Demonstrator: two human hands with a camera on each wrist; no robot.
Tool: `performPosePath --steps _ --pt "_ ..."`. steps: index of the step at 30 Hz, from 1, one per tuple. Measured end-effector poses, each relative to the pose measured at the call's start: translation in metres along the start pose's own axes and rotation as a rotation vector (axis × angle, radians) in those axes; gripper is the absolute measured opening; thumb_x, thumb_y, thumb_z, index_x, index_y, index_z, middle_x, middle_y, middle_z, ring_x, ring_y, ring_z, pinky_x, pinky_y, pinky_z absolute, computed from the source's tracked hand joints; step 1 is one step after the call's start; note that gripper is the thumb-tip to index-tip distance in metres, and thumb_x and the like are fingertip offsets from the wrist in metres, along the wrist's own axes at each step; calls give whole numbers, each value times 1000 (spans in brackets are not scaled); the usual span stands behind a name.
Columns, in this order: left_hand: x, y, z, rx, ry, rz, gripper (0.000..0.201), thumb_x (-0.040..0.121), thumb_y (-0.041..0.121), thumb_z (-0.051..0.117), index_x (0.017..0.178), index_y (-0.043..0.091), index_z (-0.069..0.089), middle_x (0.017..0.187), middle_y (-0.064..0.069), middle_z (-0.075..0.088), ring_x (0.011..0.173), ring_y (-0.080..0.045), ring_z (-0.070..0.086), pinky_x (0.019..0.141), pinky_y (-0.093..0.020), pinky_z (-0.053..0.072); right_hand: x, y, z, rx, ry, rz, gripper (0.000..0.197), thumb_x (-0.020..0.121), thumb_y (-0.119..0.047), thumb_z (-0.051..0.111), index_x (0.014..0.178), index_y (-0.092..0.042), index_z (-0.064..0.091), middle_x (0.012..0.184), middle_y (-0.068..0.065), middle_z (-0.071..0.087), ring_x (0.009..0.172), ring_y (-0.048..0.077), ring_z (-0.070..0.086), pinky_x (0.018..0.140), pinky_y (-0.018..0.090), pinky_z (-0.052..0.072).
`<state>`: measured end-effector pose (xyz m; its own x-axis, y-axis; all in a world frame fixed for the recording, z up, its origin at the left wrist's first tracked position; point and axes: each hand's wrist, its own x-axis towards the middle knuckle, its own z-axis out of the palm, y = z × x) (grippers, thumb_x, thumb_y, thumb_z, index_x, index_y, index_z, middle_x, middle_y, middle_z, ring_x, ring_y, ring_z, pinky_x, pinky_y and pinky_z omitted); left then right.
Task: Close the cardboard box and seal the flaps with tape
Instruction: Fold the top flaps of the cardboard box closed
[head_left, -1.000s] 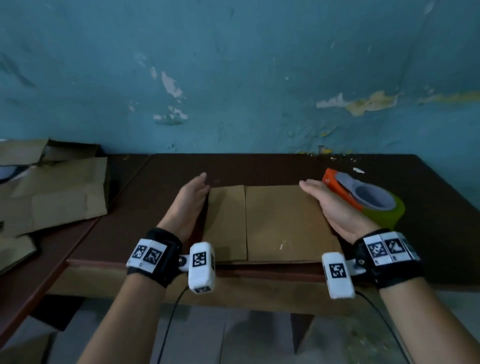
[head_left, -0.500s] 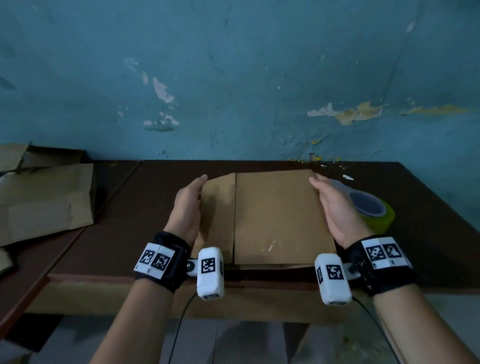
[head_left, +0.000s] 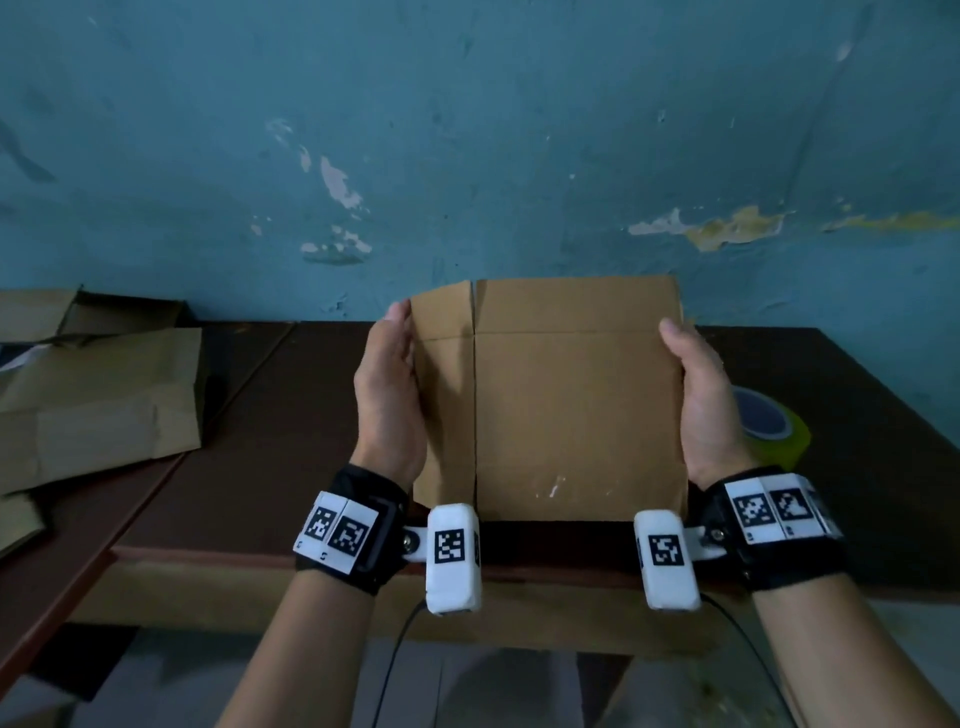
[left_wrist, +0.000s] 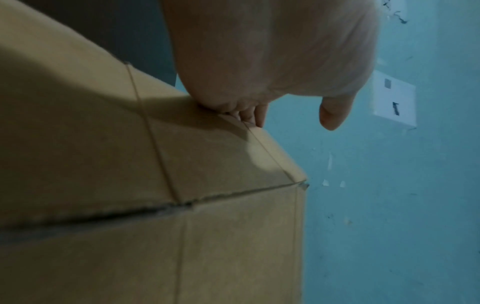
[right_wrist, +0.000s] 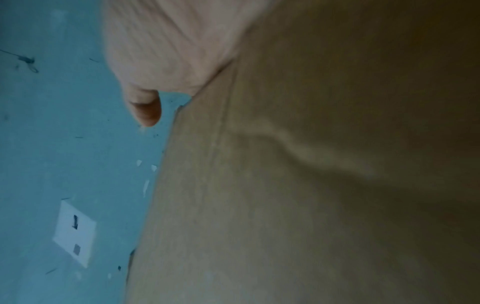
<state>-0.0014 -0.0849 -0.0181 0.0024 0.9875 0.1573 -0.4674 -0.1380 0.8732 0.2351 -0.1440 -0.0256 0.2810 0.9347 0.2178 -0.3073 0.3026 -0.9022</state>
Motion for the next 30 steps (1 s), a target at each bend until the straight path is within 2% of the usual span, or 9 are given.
performPosePath --steps 3,6,10,13,17,19,22,25,30 --pt "-2 -1 3 -19 -13 63 52 100 42 48 138 8 57 134 -8 67 124 -18 64 93 -24 53 -3 -3 3 19 -34 6 58 99 -39 44 147 -8 48 140 19 59 126 35 60 104 54 50" --pt "-4 -1 11 -49 -78 69 68 96 52 55 146 7 50 145 -21 57 135 -33 55 105 -43 48 -9 -9 8 88 -69 -54 59 101 -39 37 150 -6 42 141 22 56 121 31 63 90 44 58" --pt "-11 -1 22 -55 -148 32 88 89 71 60 143 3 51 145 -34 48 136 -53 45 114 -70 35 -11 -13 16 65 -66 -208 56 103 -36 35 153 -11 36 148 28 44 134 44 49 105 63 46" --pt "-14 3 24 -56 -130 84 88 93 73 48 143 0 50 141 -35 53 133 -52 49 114 -68 37 -9 -10 19 -47 -25 -331 67 98 -51 52 151 -12 40 148 29 43 138 49 42 110 74 31" --pt "-15 8 22 -41 -127 103 98 80 77 64 142 2 48 141 -30 55 131 -48 53 111 -66 41 -9 -3 22 -130 -3 -431 62 96 -49 53 143 -9 46 142 26 48 132 47 48 105 74 35" --pt "-13 7 19 -32 -130 95 88 81 67 69 143 6 50 142 -33 52 132 -52 51 111 -71 38 -10 -1 20 -172 -2 -475 51 97 -41 47 138 -10 49 137 16 55 127 38 54 105 66 42" --pt "-9 9 20 -39 -128 97 72 77 50 64 132 6 55 122 -20 64 111 -33 63 98 -51 52 -11 0 17 -183 8 -508 48 96 -40 45 133 -9 48 125 -4 62 115 19 61 96 45 50" --pt "-6 13 26 -68 -184 106 69 75 42 58 133 3 52 136 -19 65 113 -29 64 93 -39 55 -11 0 17 -189 21 -520 59 91 -63 55 131 -20 52 127 8 57 118 36 57 99 60 47" --pt "-6 9 34 15 -120 109 78 80 61 59 131 2 54 123 -12 60 113 -27 57 110 -54 45 -2 4 14 -206 39 -536 50 88 -73 52 126 -40 58 136 25 48 126 51 47 102 73 37"
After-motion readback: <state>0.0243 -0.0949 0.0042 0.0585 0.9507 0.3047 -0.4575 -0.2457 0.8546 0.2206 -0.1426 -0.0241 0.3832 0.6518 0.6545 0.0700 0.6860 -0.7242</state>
